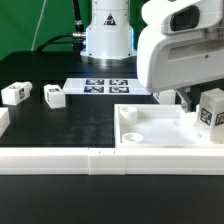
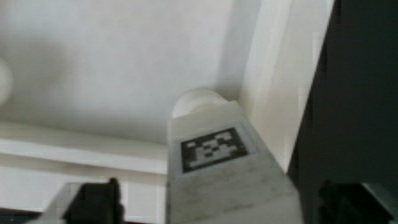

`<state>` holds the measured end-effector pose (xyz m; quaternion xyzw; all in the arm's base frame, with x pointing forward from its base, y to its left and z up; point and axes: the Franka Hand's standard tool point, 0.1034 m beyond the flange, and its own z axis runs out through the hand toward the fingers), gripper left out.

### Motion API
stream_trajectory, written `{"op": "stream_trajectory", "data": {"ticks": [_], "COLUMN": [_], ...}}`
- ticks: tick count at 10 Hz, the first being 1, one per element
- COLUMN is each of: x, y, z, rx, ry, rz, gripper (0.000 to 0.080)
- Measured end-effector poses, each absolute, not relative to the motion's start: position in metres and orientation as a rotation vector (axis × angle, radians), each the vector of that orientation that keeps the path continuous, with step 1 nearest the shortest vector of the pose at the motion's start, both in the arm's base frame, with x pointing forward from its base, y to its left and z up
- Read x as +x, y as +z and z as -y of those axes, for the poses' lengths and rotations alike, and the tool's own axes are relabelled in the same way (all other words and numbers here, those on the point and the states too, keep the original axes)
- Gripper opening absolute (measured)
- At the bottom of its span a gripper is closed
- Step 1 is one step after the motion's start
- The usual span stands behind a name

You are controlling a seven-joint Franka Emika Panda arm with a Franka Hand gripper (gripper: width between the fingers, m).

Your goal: Assemble one leg

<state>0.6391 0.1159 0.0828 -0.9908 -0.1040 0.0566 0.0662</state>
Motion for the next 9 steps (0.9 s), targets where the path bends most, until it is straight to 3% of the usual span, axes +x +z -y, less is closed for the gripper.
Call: {"op": "stream_trajectory", "data": {"ticks": [1, 2, 5, 9], "x": [0.6391, 0.6392, 0.6393, 0.6386], "y": [0.0828, 0.0828, 0.0827, 0.0822], "z": [-0.1155, -0.1151, -0.1149, -0.1145], "rx": [-2.988, -2.989, -2.994, -2.965], "ry": [0.171, 0.17, 0.173, 0.185], "rz": [0.313, 0.312, 0.265, -0.524], "gripper": [0.0374, 0.0291, 0.0291, 0.0291]}}
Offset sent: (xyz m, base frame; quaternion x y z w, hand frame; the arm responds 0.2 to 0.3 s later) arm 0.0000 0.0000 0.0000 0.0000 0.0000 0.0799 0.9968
